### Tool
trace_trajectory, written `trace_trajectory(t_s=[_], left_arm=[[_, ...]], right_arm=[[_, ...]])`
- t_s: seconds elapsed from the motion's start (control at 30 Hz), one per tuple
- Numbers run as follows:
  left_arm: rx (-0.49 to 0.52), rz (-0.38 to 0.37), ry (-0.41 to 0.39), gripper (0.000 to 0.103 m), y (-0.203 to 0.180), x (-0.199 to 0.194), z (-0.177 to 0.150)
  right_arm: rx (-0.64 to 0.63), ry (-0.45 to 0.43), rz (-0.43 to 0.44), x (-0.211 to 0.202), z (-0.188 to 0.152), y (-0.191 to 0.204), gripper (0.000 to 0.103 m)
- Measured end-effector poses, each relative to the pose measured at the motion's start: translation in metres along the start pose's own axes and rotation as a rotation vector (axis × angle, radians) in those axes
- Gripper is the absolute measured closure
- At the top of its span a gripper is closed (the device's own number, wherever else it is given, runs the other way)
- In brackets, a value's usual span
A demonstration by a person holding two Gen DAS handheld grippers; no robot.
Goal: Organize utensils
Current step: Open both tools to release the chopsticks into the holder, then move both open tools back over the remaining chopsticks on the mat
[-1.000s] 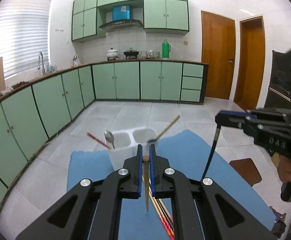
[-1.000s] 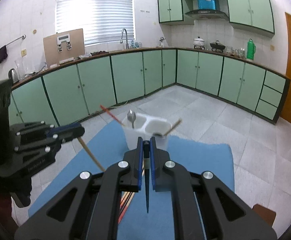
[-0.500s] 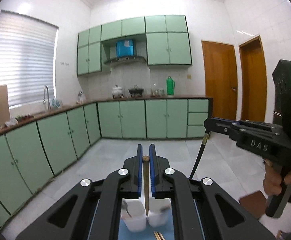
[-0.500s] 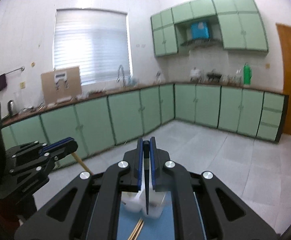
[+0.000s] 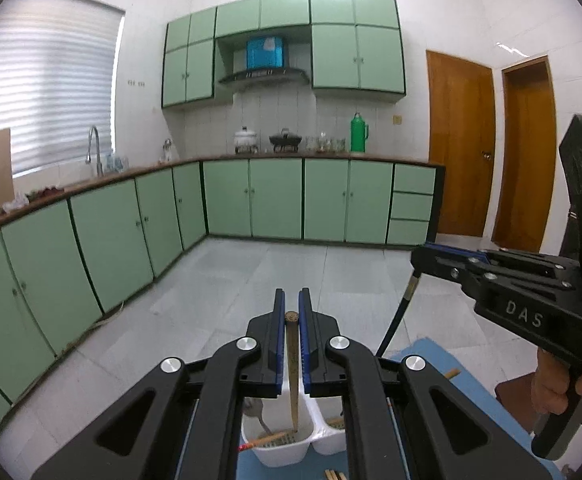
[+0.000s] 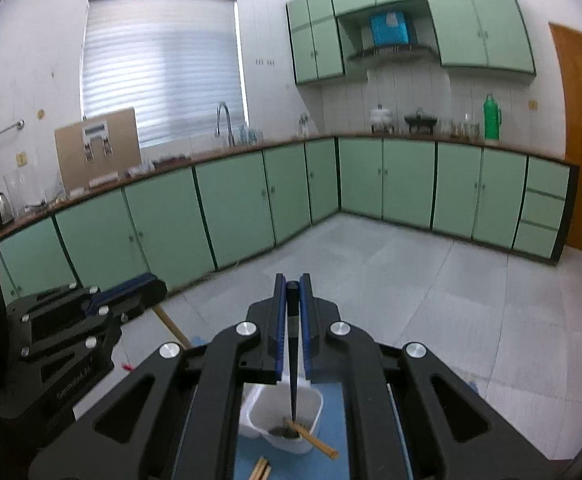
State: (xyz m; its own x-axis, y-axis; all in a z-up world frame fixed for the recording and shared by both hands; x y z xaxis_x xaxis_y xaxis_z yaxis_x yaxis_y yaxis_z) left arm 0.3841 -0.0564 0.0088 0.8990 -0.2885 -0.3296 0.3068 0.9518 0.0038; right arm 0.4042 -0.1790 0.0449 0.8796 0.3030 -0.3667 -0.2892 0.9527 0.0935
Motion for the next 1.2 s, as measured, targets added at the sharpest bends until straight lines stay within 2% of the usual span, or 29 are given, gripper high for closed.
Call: trace_trajectory(t_s=[0.1, 0.17, 0.2, 0.27, 0.3, 0.33, 0.37, 0.43, 0.5, 0.6, 0.67, 0.77, 1.0, 1.1, 1.2], left_arm=[[-0.013, 0.006, 0.013, 0.091, 0.006, -0.001, -0.006], [-0.011, 0.013, 0.012, 0.082, 0.009, -0.008, -0.007], [-0.008, 0.016, 0.010, 0.081, 0.009, -0.012, -0.006], [0.000, 0.020, -0.002, 0.075, 0.007, -0.027, -0.006], [0.002, 0.022, -0.007, 0.073, 0.005, -0.034, -0.006], [0.002, 0.020, -0.013, 0.065, 0.003, -0.045, -0.007], [0.002, 0.023, -0.015, 0.059, 0.001, -0.053, -0.009], [0.007, 0.027, -0.022, 0.054, -0.004, -0.072, -0.017], [0.004, 0.029, -0.011, 0.049, -0.009, -0.089, -0.032], [-0.021, 0.023, 0.015, 0.040, -0.015, -0.106, -0.059], [-0.045, 0.027, 0.054, 0.036, -0.017, -0.114, -0.089], [-0.061, 0.038, 0.123, 0.032, -0.020, -0.120, -0.131], [-0.091, 0.058, 0.294, 0.031, -0.021, -0.121, -0.225], [-0.074, 0.088, 0.373, 0.031, -0.018, -0.121, -0.262], [-0.076, 0.092, 0.421, 0.031, -0.016, -0.121, -0.282]], right_arm=[[0.008, 0.024, -0.014, 0.002, -0.013, 0.001, 0.092], [0.019, 0.017, -0.028, -0.005, -0.015, -0.002, 0.076], [0.025, 0.005, -0.037, -0.011, -0.014, -0.004, 0.064], [0.027, -0.020, -0.053, -0.024, -0.012, -0.007, 0.060], [0.022, -0.031, -0.064, -0.034, -0.012, -0.009, 0.051], [0.020, -0.042, -0.078, -0.042, -0.012, -0.010, 0.040], [0.024, -0.061, -0.091, -0.053, -0.013, -0.012, 0.037], [0.030, -0.090, -0.103, -0.076, -0.018, -0.016, 0.024], [0.031, -0.102, -0.115, -0.095, -0.028, -0.017, 0.017], [0.019, -0.095, -0.128, -0.125, -0.064, -0.011, 0.011], [0.022, -0.068, -0.135, -0.134, -0.090, -0.010, 0.009], [0.052, 0.017, -0.132, -0.140, -0.139, -0.004, 0.008], [0.112, 0.214, -0.145, -0.126, -0.242, 0.011, 0.008], [0.132, 0.271, -0.137, -0.122, -0.269, 0.021, 0.008], [0.125, 0.322, -0.131, -0.119, -0.294, 0.034, 0.008]])
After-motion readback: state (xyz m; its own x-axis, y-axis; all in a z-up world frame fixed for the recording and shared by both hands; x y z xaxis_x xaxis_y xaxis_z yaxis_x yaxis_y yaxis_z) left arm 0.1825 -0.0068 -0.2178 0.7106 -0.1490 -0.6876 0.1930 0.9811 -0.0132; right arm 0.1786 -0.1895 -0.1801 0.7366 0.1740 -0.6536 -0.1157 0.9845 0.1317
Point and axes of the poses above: each gripper's, at about its wrist camera, not at the fingertips, and x roughly the way its jaws point, y to its left, z to its top, the point moved 8 cm from there along x, roughly the way its jaws point, and after that the axes turned 3 degrees about -y, right-handed, at the moved point
